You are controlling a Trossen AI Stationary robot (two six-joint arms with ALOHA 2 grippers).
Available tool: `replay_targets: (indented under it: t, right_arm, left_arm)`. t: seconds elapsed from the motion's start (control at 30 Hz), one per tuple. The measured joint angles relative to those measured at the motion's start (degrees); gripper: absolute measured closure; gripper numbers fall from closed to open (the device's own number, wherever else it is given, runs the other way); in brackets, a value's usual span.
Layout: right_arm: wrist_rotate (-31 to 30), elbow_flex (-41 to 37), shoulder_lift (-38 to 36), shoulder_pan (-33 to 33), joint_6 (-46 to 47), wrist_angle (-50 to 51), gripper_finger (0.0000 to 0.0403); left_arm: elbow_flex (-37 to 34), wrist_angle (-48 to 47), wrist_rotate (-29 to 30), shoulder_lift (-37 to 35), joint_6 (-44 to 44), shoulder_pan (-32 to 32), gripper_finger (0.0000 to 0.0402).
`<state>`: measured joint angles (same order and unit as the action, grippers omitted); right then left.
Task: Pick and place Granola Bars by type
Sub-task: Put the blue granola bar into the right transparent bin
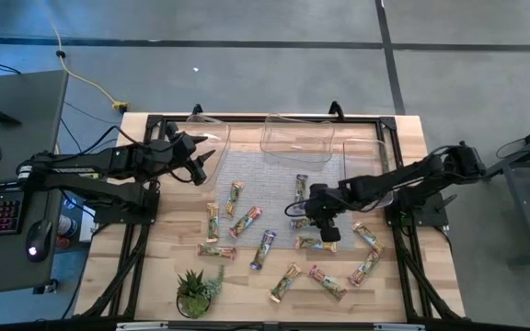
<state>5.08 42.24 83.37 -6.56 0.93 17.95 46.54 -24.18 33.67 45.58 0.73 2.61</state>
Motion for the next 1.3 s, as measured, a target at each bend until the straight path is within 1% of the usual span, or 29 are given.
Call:
replay_targets:
  t: [0.13, 0.3, 0.47, 0.53, 0.67, 0.77, 0.9, 1.03, 1.2, 1.3]
  right_arm:
    - [-2.7, 0.0, 1.4, -0.8, 0.0, 0.6, 0.0276]
    - [-3.6, 0.0, 5.7, -2.6, 0.2, 0.7, 0.0276]
    - [-9.3, 0.3, 8.9, -3.3, 0.6, 0.8, 0.0276]
    - [-10.3, 0.3, 9.3, -3.3, 1.5, 0.9, 0.0276]
    - [-10.3, 0.2, 8.9, -3.3, 2.1, 1.1, 0.0282]
    - [-9.3, 0.1, 8.2, -3.2, 3.4, 1.1, 0.0302]
    - [-7.7, 0.1, 7.5, -3.2, 5.8, 0.6, 0.0351]
    - [-3.5, -0.1, 5.9, -3.2, 7.7, 1.1, 0.0394]
    - [-3.4, -0.1, 0.5, -3.2, 11.0, 1.1, 0.0393]
    - [-6.3, 0.0, -5.1, -3.2, 11.1, 1.3, 0.0399]
  left_arm:
    - [0.0, 0.0, 0.0, 0.0, 0.0, 0.0, 0.02]
    - [0.0, 0.0, 0.0, 0.0, 0.0, 0.0, 0.02]
    - [0.0, 0.0, 0.0, 0.0, 0.0, 0.0, 0.02]
    - [0.0, 0.0, 0.0, 0.0, 0.0, 0.0, 0.02]
    - [0.0, 0.0, 0.0, 0.0, 0.0, 0.0, 0.02]
    - [0.0, -0.5, -0.1, 0.0, 0.0, 0.0, 0.02]
    - [0.0, -2.0, -0.1, 0.0, 0.0, 0.0, 0.02]
    - [0.0, -4.1, -0.1, 0.0, 0.0, 0.0, 0.02]
    - [0.0, -4.4, -0.1, 0.0, 0.0, 0.0, 0.02]
    - [0.0, -4.4, -0.1, 0.0, 0.0, 0.0, 0.02]
